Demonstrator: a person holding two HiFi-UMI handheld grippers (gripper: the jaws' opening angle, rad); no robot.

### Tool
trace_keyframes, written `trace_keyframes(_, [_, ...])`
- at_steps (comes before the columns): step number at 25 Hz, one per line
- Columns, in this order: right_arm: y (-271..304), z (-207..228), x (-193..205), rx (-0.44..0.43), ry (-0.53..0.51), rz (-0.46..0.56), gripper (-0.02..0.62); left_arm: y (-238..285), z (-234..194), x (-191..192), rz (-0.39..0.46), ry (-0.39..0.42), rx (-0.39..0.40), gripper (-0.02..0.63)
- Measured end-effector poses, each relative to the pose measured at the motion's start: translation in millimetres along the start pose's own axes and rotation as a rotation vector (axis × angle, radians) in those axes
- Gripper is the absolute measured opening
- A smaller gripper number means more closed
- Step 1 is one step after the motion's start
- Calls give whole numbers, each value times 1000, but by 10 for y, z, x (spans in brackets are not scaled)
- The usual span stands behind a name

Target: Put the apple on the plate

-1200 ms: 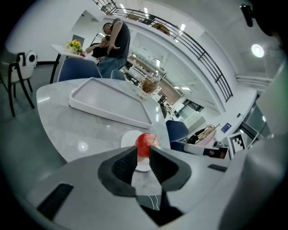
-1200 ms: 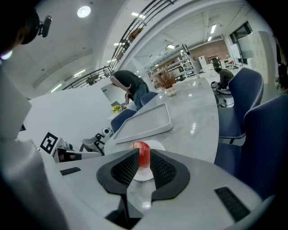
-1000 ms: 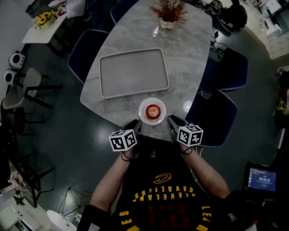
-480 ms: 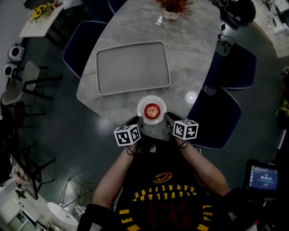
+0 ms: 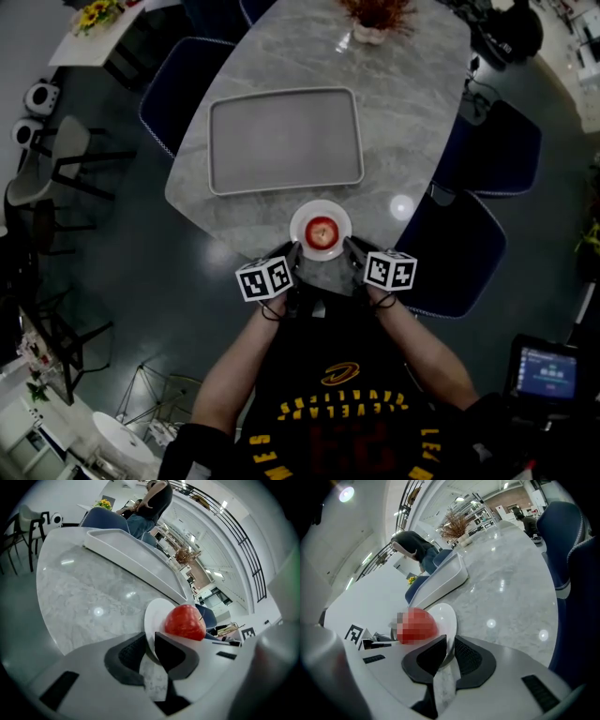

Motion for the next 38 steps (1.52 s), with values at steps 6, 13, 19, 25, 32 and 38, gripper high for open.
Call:
trace_keyframes(6, [-7, 11, -34, -34, 153, 35, 44, -4, -83, 3, 19, -200, 9, 46])
trace_keyframes(13, [-55, -26, -95, -100, 247, 64, 38, -93, -50, -37, 60, -282, 45, 43])
trace_keyframes(19, [-256, -198, -302, -184, 322, 80, 34, -320, 176, -209, 115, -338, 102, 37])
trace_keyframes(25, [-340, -424, -602, -304, 383, 99, 31, -563, 399, -446, 197, -425, 168, 31])
trace_keyframes(32, [-312, -782, -969, -441, 377, 118, 28, -769, 522, -775, 311, -495, 198, 29])
trace_keyframes(38, [-116, -982, -1245, -476, 345, 148, 26, -768, 519, -1182, 359, -517, 242, 25])
Point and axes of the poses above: the fingertips, and each gripper's own axes: y forward along the fingers, z to its right, x out of its underside, the point moved 6 cm from there along -y, backward along the fingers, and after that the axes turned 15 degrees about z, right-handed, at the moved point
